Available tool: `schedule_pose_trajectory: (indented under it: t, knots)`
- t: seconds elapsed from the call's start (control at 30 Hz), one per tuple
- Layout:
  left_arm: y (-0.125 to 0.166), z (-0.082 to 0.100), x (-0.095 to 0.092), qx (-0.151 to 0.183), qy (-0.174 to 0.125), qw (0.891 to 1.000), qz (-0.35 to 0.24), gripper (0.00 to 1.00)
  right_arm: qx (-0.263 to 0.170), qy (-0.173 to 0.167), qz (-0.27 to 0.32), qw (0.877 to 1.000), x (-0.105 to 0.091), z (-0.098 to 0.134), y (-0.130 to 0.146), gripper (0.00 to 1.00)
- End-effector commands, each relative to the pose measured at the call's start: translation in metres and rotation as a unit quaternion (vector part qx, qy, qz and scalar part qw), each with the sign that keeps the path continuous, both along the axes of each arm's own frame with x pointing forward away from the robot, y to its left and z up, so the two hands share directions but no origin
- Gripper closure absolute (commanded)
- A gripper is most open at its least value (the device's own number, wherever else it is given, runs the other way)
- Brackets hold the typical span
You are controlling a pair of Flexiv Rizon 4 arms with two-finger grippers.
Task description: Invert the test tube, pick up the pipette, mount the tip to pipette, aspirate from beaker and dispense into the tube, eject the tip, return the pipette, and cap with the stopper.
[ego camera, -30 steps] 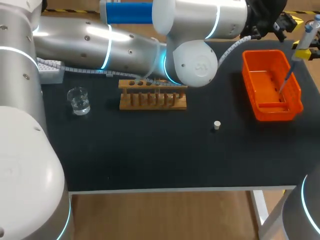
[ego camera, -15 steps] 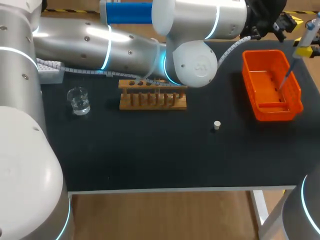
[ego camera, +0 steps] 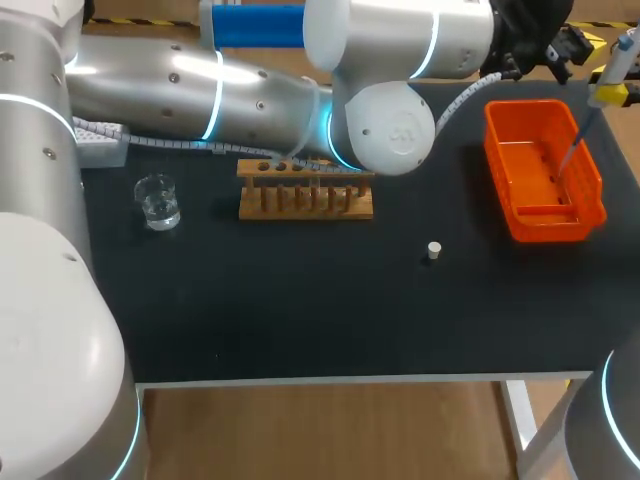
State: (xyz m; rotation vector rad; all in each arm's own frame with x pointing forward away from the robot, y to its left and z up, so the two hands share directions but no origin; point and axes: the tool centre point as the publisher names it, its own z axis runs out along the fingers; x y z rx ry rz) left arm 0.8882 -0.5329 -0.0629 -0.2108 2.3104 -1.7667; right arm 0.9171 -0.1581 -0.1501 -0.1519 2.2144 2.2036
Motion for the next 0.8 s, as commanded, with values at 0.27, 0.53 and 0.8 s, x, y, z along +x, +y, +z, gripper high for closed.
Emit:
schedule_pose_trajectory:
  t: [0.27,0.53,0.8]
  knots:
    - [0.000,-0.002,0.004,-0.042,0.000,0.998,-0.052,1.00,-0.001,0.000,0.002,1.000,0.000,0.001,-0.002,1.00]
    - [-0.008,0.010,0.003,-0.061,-0.011,0.996,-0.062,1.00,-0.001,0.000,0.002,1.000,0.000,0.001,-0.002,1.00]
    - [-0.016,0.012,0.007,-0.075,-0.011,0.995,-0.067,1.00,-0.001,0.000,0.002,1.000,0.000,0.001,-0.002,1.00]
